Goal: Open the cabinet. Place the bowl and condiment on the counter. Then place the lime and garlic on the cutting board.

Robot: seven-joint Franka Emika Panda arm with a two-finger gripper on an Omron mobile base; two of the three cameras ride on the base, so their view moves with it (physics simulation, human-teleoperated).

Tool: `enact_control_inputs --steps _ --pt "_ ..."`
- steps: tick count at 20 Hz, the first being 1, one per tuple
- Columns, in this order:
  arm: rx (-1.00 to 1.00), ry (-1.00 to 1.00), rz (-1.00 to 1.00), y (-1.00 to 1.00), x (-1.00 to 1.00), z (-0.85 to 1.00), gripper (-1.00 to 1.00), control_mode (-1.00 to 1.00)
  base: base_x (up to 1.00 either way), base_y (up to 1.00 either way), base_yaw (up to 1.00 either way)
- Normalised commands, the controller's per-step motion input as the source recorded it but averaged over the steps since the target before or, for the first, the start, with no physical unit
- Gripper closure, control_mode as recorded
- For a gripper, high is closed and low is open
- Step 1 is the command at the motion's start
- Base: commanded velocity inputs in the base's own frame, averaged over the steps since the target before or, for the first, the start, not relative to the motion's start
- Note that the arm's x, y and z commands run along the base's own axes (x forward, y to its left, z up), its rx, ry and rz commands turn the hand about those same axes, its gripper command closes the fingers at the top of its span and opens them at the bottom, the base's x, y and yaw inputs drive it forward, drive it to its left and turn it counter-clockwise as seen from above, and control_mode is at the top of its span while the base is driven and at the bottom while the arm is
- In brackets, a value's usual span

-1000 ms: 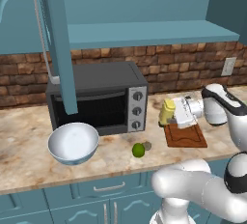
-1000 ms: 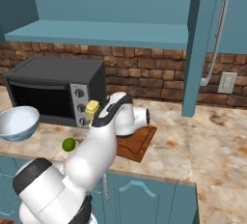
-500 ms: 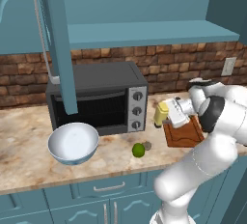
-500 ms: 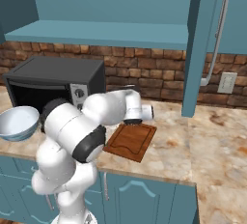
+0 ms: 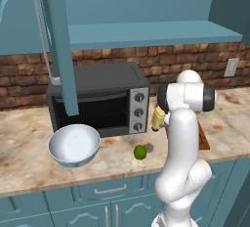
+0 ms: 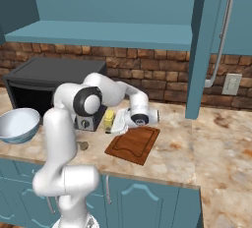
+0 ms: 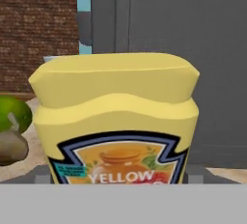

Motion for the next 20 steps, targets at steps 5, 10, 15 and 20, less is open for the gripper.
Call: enact_control_inputs --steps 5,10,15,20 --pt "0.00 0.00 0.00 -0.02 0.32 -0.40 1.00 -1.00 0.00 0.00 0.00" --pt "0.00 0.00 0.00 0.04 0.42 -0.31 1.00 -1.00 0.00 0.00 0.00" --pt "-0.07 -0.02 0.00 0.41 -0.04 -0.23 1.00 -1.00 0.00 0.00 0.00" --pt "-0.19 -0.09 0.00 0.56 -0.24 -0.10 1.00 -1.00 0.00 0.00 0.00"
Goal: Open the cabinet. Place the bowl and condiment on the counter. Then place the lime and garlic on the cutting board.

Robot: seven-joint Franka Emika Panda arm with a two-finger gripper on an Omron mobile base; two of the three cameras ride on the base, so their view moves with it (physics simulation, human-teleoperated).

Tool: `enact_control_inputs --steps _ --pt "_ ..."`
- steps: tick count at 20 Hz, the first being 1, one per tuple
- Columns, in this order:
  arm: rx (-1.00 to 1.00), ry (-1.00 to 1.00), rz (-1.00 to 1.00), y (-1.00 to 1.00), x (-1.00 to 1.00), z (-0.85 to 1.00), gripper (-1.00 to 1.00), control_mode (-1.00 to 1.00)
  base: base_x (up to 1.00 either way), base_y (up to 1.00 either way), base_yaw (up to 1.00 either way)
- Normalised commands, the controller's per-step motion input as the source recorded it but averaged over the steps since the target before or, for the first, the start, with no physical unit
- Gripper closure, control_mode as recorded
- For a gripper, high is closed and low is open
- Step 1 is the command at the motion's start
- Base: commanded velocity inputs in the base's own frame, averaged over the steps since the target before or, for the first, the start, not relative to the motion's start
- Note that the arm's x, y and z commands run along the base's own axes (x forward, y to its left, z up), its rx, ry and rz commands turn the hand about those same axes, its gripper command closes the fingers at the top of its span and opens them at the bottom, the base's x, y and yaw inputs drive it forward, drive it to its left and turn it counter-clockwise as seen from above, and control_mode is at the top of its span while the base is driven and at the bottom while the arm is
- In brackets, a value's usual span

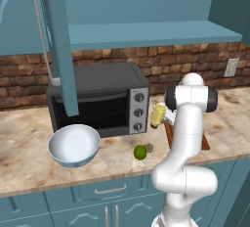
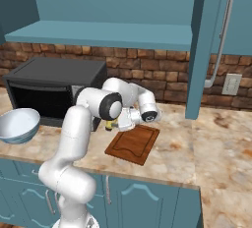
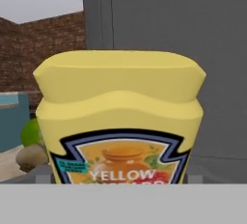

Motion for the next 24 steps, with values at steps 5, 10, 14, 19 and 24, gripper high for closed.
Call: enact_control_inputs --steps 5,10,14,19,24 --pt "-0.13 -0.05 0.00 0.11 -0.10 -0.08 1.00 -1.00 0.00 0.00 0.00" --pt "0.00 -0.01 0.00 -0.02 -0.01 -0.25 1.00 -1.00 0.00 0.00 0.00" --pt "-0.02 -0.01 0.00 0.01 0.00 -0.22 1.00 -1.00 0.00 0.00 0.00" --pt "-0.05 -0.01 0.00 0.02 0.00 -0.13 1.00 -1.00 0.00 0.00 0.00" --pt "-0.03 -0.01 0.00 0.00 -0.02 -0.04 -1.00 -1.00 0.00 0.00 0.00"
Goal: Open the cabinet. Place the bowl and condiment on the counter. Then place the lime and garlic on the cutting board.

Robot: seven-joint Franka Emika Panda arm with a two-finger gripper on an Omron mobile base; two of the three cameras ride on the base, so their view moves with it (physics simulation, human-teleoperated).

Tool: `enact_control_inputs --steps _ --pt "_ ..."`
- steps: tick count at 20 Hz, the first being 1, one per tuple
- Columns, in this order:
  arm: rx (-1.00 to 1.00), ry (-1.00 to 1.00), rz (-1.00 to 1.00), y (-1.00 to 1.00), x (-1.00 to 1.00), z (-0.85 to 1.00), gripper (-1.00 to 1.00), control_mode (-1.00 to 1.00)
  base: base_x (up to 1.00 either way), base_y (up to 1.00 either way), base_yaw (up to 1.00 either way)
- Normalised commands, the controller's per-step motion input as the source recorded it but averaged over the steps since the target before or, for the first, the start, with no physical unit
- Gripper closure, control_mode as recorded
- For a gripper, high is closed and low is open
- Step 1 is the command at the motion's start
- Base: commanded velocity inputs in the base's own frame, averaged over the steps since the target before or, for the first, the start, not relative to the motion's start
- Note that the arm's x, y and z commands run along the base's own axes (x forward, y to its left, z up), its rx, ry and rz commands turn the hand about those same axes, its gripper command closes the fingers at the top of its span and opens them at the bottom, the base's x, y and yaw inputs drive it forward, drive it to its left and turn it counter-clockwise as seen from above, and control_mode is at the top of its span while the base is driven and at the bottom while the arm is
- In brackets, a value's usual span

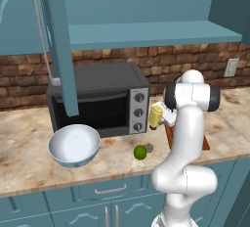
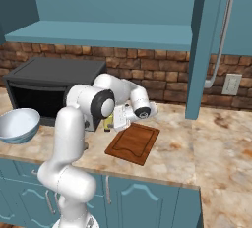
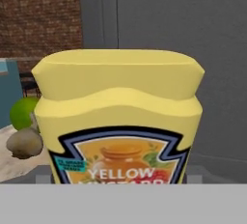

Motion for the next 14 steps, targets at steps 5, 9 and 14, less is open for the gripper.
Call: enact_control_inputs --steps 5,9,14 --pt "0.00 -0.01 0.00 0.00 -0.11 0.00 -1.00 -1.00 0.00 0.00 0.00" --pt "0.00 -0.01 0.00 0.00 -0.16 0.19 -1.00 -1.00 0.00 0.00 0.00" --pt "0.00 0.00 0.00 0.00 -0.16 0.39 -1.00 -1.00 0.00 0.00 0.00"
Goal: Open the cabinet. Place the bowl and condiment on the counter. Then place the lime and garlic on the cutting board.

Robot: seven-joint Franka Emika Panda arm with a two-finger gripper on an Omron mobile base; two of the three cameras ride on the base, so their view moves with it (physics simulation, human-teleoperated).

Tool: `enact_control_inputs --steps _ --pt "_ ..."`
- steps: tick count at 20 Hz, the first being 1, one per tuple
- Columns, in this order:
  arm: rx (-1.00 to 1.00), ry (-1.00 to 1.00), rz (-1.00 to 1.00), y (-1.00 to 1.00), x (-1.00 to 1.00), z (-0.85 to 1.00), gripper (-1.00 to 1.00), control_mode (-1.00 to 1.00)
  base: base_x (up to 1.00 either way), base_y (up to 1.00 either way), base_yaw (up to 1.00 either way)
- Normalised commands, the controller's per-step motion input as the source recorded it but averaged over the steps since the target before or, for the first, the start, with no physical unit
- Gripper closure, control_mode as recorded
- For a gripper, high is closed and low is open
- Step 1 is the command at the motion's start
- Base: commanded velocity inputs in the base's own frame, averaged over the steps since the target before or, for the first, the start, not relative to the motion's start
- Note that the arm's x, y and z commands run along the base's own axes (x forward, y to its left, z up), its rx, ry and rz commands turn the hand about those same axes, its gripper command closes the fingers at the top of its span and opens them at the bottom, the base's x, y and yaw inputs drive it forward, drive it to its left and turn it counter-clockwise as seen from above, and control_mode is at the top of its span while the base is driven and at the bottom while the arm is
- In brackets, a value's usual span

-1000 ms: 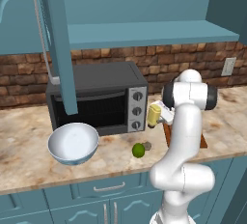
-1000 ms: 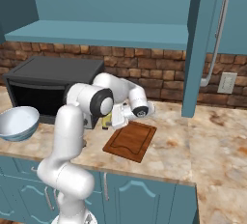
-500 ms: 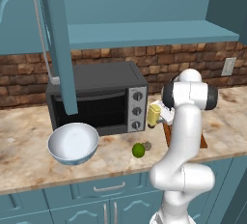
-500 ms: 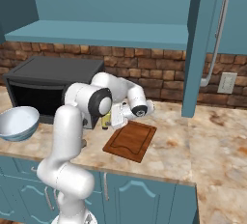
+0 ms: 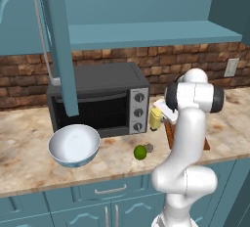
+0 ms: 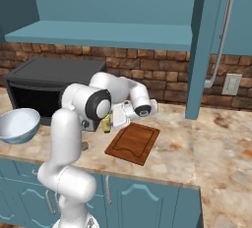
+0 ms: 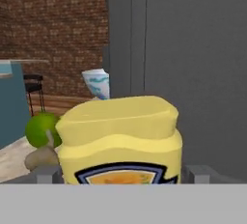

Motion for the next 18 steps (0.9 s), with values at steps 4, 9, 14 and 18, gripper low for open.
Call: enact_control_inputs --steps 4,9,14,18 --pt "0.00 0.00 0.00 0.00 -0.17 0.56 -1.00 -1.00 0.00 0.00 0.00" --pt "0.00 -0.10 0.00 -0.03 -0.27 0.87 -1.00 -1.00 0.00 0.00 0.00" --pt "-0.04 -0.21 0.02 -0.05 -0.35 0.98 -1.00 -1.00 0.00 0.00 0.00" --pt "-0.15 -0.25 0.21 0.12 -0.81 0.36 -1.00 -1.00 0.00 0.00 0.00"
